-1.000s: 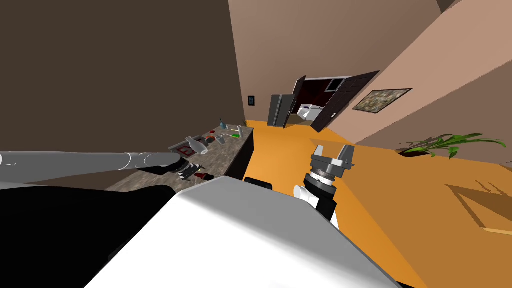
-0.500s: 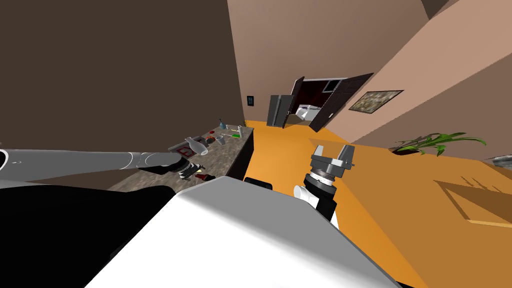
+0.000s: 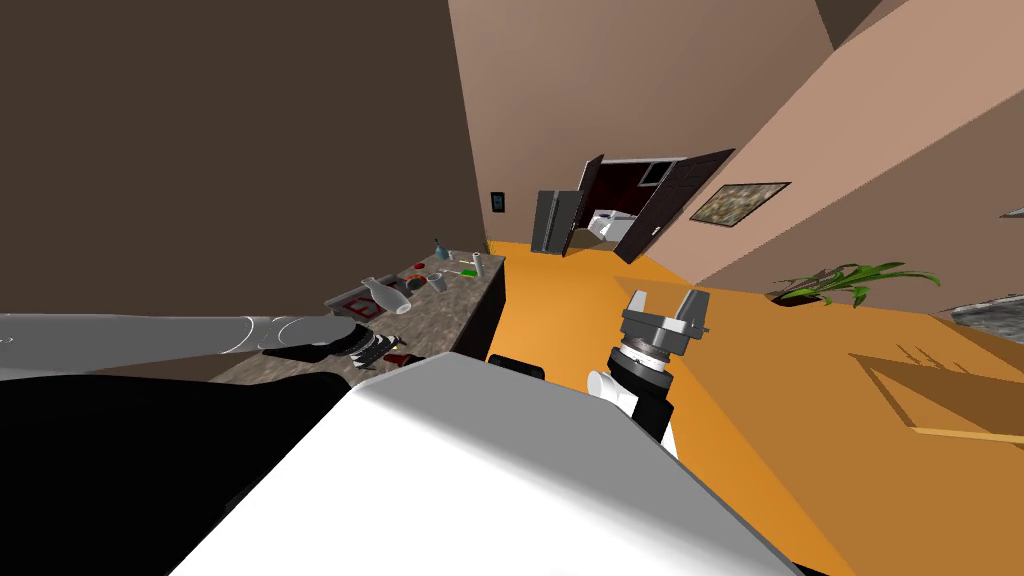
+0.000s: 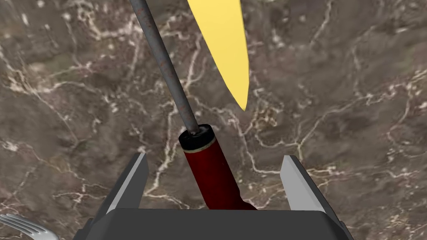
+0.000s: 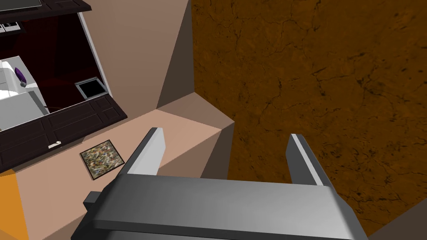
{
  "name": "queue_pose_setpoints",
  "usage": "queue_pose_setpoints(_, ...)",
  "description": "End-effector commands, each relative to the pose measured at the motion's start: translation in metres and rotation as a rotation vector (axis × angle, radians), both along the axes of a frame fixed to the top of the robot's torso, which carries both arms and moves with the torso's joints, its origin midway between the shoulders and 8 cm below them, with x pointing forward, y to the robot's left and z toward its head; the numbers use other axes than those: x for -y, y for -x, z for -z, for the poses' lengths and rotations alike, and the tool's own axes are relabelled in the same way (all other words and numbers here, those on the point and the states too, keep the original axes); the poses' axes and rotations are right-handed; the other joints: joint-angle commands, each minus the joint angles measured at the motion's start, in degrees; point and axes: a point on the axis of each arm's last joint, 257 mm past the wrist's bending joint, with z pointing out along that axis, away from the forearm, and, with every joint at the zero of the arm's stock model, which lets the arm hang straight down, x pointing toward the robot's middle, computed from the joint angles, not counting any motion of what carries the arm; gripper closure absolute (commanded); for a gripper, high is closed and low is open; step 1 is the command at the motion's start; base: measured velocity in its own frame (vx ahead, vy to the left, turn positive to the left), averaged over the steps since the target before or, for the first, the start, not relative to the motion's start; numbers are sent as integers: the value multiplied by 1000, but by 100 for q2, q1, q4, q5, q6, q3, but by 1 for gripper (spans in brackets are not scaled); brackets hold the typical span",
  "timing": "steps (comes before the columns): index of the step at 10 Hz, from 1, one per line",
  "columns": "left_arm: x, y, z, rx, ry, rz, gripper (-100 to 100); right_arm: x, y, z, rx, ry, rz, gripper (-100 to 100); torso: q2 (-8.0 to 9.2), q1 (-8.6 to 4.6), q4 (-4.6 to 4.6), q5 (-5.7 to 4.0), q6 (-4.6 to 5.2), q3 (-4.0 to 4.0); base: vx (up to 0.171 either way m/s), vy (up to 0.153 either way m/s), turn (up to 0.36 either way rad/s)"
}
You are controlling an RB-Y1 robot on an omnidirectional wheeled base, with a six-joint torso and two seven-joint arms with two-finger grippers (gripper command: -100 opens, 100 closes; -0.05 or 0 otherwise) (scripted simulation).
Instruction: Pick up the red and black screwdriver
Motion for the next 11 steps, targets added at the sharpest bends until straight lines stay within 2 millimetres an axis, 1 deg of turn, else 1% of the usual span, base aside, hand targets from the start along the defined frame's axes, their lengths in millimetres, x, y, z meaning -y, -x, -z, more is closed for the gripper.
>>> queue_pose_setpoints(1, 0, 10, 4, 4, -3, -7, -100, 0, 0, 0, 0, 0, 0, 0, 0, 0, 0, 0, 0, 0, 28, -14, -42)
queue_pose_setpoints(2, 1, 7, 4, 0, -1, -4, -100, 0, 0, 0, 0, 0, 0, 0, 0, -3, 0, 0, 0, 0, 12, -5, -7)
queue_pose_setpoints(3, 1, 7, 4, 3, -2, -5, 100, 0, 0, 0, 0, 0, 0, 0, 3, -1, 1, -1, 0, 2, 0, 0, 0)
queue_pose_setpoints(7, 0, 9, 4, 0, -3, -10, 100, 0, 0, 0, 0, 0, 0, 0, 3, 7, 3, 10, 12, 3, 0, 1, 4)
queue_pose_setpoints(8, 0, 9, 4, 0, -3, -10, 0, 0, 0, 0, 0, 0, 0, 0, 3, 7, 3, 10, 12, 3, 0, 0, 0)
queue_pose_setpoints(9, 0, -2, -1, 2, 0, 1, 100, 0, 0, 0, 0, 0, 0, 0, 3, 8, 3, 12, 13, 3, -21, 2, 35)
queue_pose_setpoints(11, 0, -14, -6, 0, 3, 8, 100, 0, 0, 0, 0, 0, 0, 0, 8, 11, 5, 11, 16, 6, -24, 9, 27)
